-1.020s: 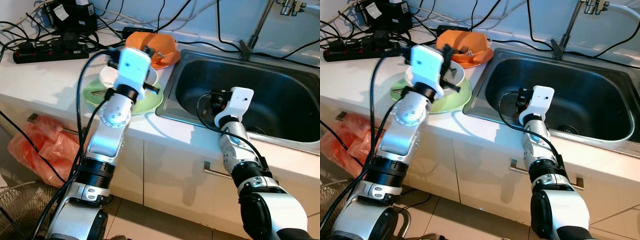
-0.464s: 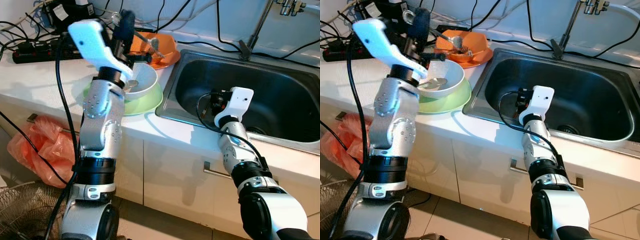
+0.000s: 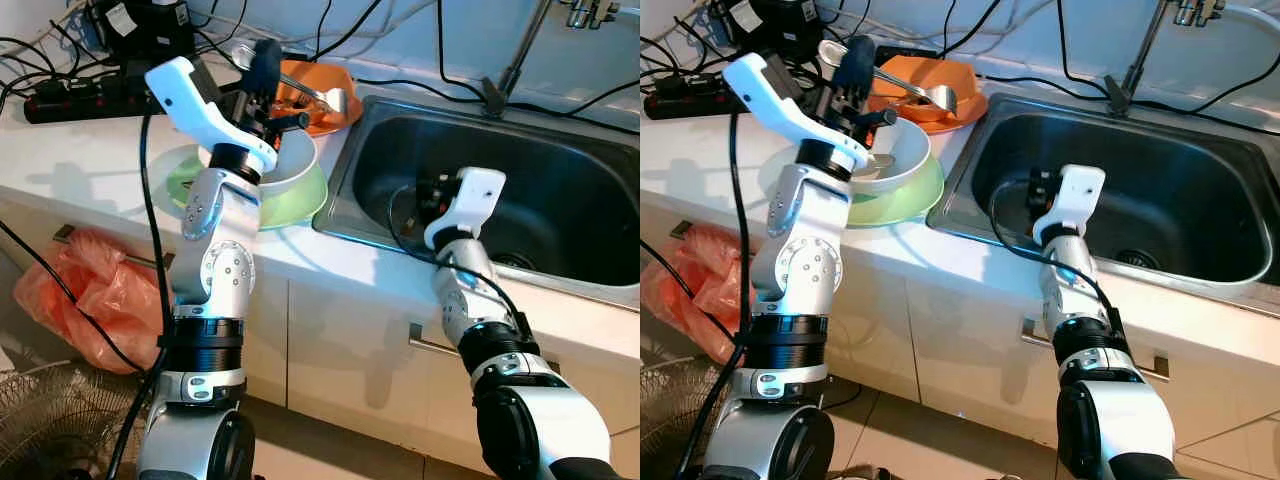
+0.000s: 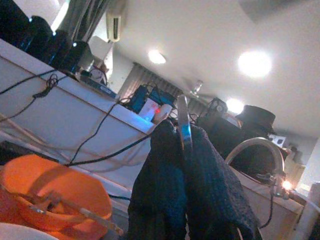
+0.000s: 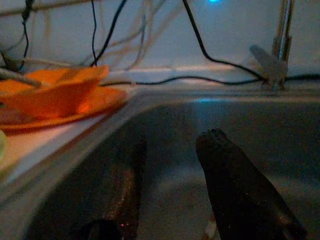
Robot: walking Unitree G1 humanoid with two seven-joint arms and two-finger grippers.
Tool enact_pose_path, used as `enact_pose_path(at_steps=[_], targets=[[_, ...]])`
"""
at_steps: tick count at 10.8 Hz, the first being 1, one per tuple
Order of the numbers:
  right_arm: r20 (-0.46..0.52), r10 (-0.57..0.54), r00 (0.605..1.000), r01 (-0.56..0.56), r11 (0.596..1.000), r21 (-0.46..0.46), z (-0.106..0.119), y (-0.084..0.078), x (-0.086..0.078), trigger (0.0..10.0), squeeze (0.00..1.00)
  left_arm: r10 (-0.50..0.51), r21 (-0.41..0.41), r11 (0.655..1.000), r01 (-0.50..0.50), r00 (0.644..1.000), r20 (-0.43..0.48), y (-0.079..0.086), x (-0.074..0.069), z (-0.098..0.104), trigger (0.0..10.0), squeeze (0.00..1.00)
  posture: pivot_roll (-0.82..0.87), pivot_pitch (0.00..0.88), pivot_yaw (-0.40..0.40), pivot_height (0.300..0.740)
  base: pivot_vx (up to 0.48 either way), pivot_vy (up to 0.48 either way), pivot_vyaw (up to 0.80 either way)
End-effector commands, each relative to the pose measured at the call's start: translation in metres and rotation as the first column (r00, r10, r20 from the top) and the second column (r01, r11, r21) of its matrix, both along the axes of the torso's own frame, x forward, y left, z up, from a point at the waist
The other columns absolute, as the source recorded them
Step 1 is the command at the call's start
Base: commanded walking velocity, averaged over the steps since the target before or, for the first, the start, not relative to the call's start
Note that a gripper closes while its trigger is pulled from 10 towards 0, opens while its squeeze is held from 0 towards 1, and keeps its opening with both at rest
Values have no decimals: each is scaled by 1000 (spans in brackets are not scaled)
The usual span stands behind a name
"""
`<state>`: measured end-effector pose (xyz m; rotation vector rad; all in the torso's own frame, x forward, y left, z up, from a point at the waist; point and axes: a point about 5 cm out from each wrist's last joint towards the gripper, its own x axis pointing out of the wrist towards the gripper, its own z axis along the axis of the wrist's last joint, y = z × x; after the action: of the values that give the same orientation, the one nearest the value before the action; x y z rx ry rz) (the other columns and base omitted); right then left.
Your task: Kitchen organization
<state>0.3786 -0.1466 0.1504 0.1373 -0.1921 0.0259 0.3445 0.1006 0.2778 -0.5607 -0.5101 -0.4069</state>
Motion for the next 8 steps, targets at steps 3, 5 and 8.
enact_pose_path(at_steps=[3, 5, 8], targets=[[168, 41, 985, -16, 989, -147, 35, 5, 3, 10000, 0, -64, -2, 998, 64, 998, 0, -11, 0, 4, 10000, 0, 62, 38, -43, 740, 0, 0, 0], [205, 81, 975, -32, 972, -231, 41, 11, 1, 10000, 0, -78, -11, 997, 78, 997, -4, -13, 0, 3, 10000, 0, 61, 38, -42, 740, 0, 0, 0], [245, 138, 960, -53, 944, -326, 42, 24, -4, 10000, 0, -123, -41, 992, 122, 992, -26, -21, 0, 0, 10000, 0, 58, 38, -39, 740, 0, 0, 0]])
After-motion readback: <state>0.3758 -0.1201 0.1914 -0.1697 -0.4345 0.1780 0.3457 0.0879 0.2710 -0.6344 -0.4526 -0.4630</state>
